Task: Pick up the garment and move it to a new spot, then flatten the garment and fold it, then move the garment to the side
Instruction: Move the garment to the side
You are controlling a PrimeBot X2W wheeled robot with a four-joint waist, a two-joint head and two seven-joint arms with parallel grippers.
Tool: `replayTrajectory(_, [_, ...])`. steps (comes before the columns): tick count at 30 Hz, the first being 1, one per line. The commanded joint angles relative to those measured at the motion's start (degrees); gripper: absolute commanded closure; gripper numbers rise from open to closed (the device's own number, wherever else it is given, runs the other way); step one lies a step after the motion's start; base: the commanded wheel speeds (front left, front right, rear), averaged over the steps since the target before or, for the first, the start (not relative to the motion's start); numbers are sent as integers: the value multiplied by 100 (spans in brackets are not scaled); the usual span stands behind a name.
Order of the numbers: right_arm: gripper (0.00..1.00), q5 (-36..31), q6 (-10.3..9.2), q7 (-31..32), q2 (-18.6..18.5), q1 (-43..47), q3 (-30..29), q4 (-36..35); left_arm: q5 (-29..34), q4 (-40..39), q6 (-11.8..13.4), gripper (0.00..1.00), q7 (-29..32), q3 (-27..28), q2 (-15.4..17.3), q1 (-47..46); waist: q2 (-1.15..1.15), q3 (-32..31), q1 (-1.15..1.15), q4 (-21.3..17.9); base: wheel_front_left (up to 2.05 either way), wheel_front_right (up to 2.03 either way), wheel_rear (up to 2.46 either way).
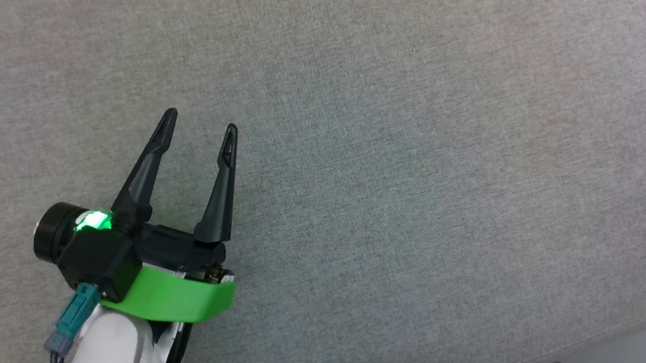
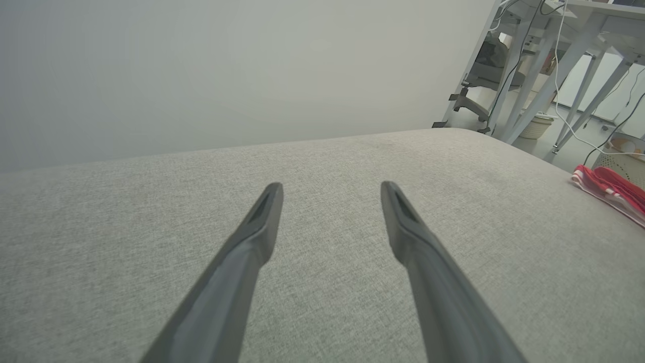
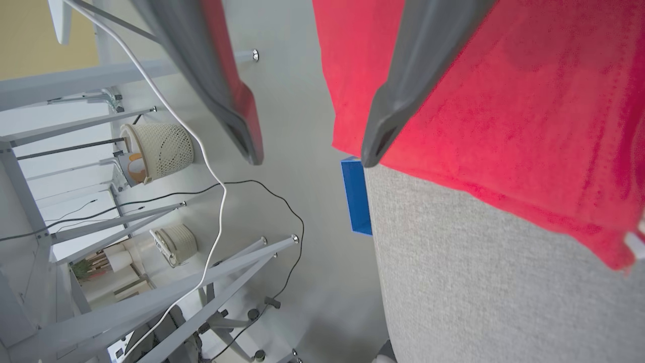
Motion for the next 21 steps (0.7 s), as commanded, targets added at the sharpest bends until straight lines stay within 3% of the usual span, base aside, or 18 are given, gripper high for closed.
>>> replayTrajectory(1, [0, 87, -9, -102, 59, -152, 57, -115, -66, 62, 31, 0, -54, 9, -57, -30, 67, -342, 0, 84, 0, 0, 0])
replayTrajectory(10, [0, 1139, -9, -250, 547, -42, 648, -1532, -189, 537, 46, 0, -148, 168, -383, 238, 67, -1381, 0, 374, 0, 0, 0])
replayTrajectory(15, [0, 1650, -9, 45, 992, 582, 714, -2815, -198, 662, 94, 0, -151, 442, -583, 491, 67, -1861, 0, 608, 0, 0, 0])
replayTrajectory(21, [0, 1777, -9, 453, 1675, 1618, 626, -4356, -131, 792, 93, 0, -152, 737, -737, 759, 67, -2179, 0, 857, 0, 0, 0])
